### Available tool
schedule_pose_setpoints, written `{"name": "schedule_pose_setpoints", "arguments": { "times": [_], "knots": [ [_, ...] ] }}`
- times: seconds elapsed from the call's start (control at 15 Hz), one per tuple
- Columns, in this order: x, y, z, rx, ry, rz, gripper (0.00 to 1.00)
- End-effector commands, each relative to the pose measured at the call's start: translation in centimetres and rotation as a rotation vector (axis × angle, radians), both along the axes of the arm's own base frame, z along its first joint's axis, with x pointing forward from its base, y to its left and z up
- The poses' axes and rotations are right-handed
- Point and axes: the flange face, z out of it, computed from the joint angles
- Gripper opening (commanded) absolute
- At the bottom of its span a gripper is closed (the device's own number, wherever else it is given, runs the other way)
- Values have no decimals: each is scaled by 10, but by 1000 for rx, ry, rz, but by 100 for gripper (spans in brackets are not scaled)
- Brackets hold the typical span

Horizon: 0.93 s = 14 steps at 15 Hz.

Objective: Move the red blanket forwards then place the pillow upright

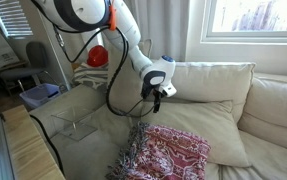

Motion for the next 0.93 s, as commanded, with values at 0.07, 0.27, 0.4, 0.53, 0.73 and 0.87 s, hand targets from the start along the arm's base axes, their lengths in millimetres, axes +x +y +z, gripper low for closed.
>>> {"name": "schedule_pose_setpoints", "arguments": {
  "times": [0.07,0.27,0.4,0.53,0.73,0.87],
  "knots": [
    [13,3,-20,63,-101,-27,100],
    [13,16,-4,38,-160,-6,100],
    [13,23,-4,19,-152,16,100],
    [9,30,-8,4,-106,60,100],
    [-3,37,-20,-12,-20,110,100],
    [-13,41,-29,-50,24,135,100]
  ]
}}
